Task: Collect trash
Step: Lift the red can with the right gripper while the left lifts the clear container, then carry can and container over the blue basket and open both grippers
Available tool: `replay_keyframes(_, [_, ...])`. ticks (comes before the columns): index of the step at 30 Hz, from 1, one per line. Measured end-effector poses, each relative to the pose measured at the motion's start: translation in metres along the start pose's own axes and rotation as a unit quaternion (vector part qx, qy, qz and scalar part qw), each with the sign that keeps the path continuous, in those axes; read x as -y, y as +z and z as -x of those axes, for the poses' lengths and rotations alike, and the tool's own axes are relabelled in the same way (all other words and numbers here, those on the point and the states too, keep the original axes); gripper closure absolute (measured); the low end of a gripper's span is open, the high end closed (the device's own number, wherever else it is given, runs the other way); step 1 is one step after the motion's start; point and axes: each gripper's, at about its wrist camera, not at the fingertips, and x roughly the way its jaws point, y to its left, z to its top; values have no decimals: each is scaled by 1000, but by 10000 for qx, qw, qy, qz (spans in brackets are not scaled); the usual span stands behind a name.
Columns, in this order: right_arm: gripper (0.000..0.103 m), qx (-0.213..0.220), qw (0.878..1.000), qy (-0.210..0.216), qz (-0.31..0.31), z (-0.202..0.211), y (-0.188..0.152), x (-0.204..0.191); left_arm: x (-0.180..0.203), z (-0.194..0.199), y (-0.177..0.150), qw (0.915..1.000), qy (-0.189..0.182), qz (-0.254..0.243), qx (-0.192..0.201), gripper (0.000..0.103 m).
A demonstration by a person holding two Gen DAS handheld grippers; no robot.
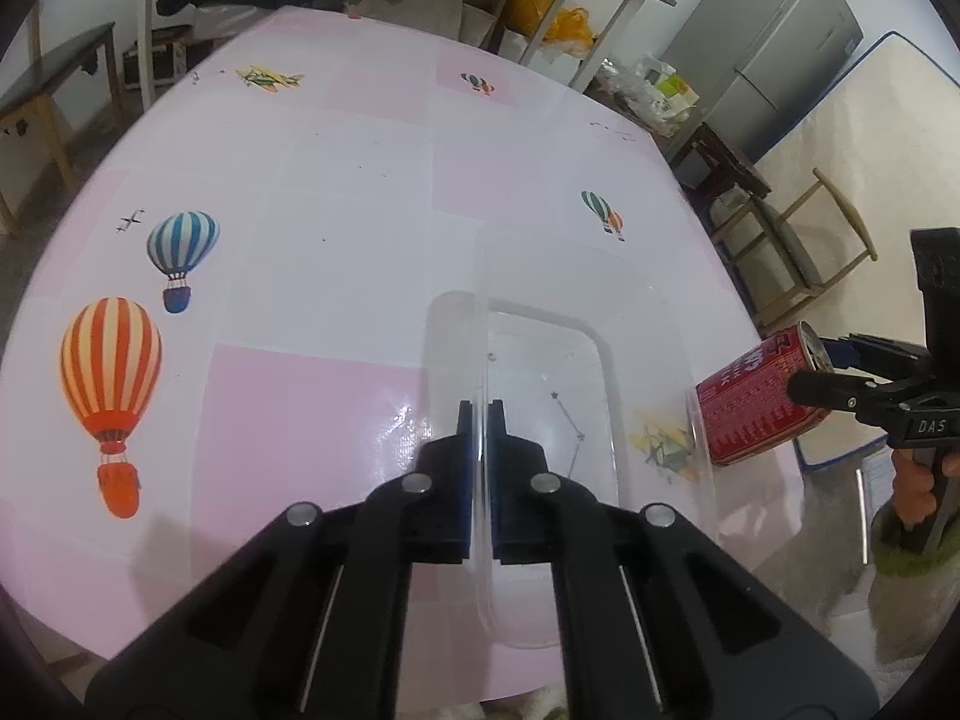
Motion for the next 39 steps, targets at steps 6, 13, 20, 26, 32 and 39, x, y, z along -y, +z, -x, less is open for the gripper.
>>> replay_keyframes(6, [40, 810, 9919, 563, -805, 20, -27, 30, 21, 13, 5, 9999, 30, -102, 80, 101])
replay_keyframes(13, [40, 1986, 9625, 268, -1831, 96, -85, 101, 105, 20, 37, 9957, -427, -790, 209, 101])
replay_keyframes(20, [40, 2758, 8948, -1029, -3359, 172, -188, 196, 267, -11, 61, 9657, -1054, -2370, 100, 101])
replay_keyframes(26, [40, 2505, 8461, -1148, -4563, 151, -268, 262, 386, -96, 42, 9345, -1227, -3206, -941, 101])
replay_keyframes(32, [40, 2085, 8081, -1086, -5402, 96, -307, 327, 460, -192, 8, 9164, -832, -3474, -1806, 101])
replay_keyframes(39, [38, 1726, 7748, -1143, -5974, 39, -323, 418, 510, -247, 0, 9241, -749, -3298, -1781, 63])
